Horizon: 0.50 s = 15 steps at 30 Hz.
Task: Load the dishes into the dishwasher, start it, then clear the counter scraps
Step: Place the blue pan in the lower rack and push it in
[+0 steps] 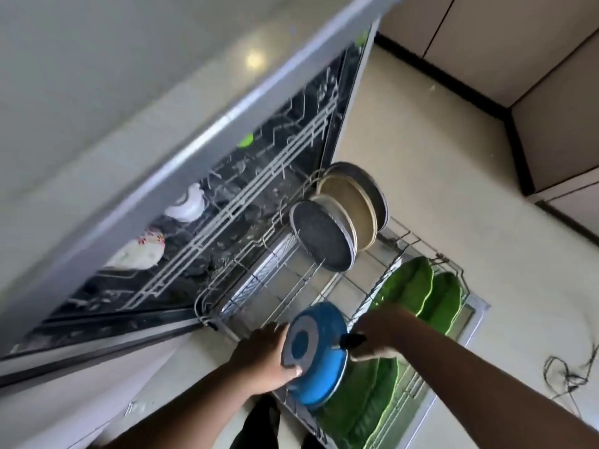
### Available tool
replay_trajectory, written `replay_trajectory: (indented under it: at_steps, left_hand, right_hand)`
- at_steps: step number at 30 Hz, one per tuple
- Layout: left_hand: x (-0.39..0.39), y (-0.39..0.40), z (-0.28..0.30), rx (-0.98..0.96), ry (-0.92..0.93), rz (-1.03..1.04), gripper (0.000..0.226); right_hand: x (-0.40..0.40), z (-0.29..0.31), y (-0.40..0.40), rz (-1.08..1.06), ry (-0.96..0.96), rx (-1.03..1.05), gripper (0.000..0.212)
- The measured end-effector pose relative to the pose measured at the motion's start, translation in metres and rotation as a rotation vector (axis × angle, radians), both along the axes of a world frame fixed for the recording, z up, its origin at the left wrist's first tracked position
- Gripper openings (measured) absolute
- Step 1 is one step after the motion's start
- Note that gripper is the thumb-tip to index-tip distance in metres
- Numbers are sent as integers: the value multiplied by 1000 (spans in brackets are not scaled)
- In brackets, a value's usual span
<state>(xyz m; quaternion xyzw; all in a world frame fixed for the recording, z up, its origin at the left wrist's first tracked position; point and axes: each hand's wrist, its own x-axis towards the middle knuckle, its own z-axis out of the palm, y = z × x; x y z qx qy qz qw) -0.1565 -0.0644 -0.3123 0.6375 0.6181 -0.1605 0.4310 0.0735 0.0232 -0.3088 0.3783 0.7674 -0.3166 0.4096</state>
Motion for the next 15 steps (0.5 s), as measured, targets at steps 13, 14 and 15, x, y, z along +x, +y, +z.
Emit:
replay_trajectory:
  at_steps: [13, 14, 15]
  left_hand:
    - [21, -17, -75, 15, -48, -122, 127]
    - [20, -15, -79, 31, -54, -137, 129]
    - [19, -12, -83, 47, -64, -143, 130]
  right_hand:
    - [19, -45, 13, -4, 156, -34, 40]
    - [19, -48, 17, 22, 171, -8, 41]
    - [19, -50, 22, 53, 183, 13, 41]
